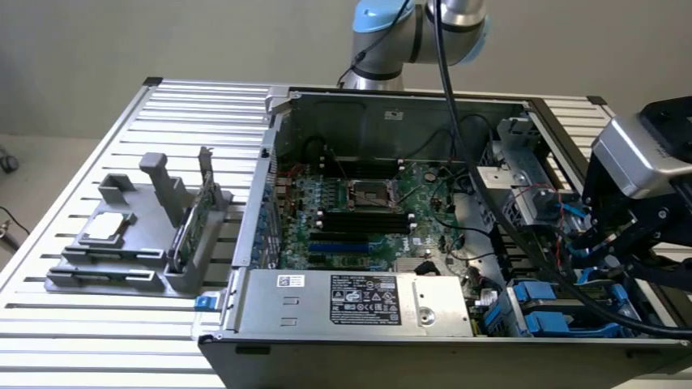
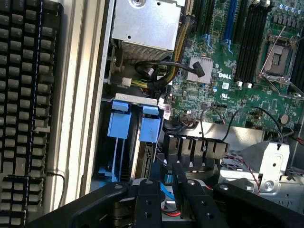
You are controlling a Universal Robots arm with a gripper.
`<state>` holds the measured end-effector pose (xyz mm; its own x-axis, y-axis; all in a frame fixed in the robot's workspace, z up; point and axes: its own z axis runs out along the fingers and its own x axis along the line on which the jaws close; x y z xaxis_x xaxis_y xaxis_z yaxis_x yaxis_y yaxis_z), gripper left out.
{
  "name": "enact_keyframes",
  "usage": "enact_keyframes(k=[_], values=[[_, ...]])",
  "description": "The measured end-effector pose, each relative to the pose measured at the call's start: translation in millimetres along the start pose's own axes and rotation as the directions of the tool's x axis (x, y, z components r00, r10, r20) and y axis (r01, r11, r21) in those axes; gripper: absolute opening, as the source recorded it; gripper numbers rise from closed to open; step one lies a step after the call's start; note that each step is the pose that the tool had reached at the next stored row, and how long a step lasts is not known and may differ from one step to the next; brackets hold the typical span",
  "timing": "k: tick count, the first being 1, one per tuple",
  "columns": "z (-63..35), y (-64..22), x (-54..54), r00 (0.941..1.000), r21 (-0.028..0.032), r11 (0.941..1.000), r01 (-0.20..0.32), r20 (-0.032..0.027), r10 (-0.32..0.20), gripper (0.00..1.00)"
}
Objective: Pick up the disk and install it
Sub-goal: 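Insert the first disk wire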
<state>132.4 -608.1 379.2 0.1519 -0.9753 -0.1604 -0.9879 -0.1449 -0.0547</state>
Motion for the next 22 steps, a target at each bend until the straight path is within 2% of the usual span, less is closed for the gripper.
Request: enact_keyframes(k=[2,3,7,11,14,17,22], values=[[-0.1,0.0,-0.2,1.0000,0.0001,1.0000,-0.003,-0.0005,0.003,0.25],[0.0,-0.1,-0.1,0.9998,0.0023,0.9998,-0.018,-0.0011,0.018,0.25],[0.0,-0.1,-0.1,0.9961,0.0140,0.9960,-0.088,-0.0042,0.088,0.25],[0.0,0.0,-0.1,0.9876,0.0256,0.9874,-0.156,-0.0067,0.157,0.25],[0.0,0.0,-0.1,0.9776,0.0349,0.9771,-0.210,-0.0080,0.210,0.25],[0.0,0.0,-0.1,0.9650,0.0440,0.9643,-0.261,-0.0089,0.262,0.25],[0.0,0.0,-0.1,0.9377,0.0593,0.9362,-0.346,-0.0091,0.347,0.25]])
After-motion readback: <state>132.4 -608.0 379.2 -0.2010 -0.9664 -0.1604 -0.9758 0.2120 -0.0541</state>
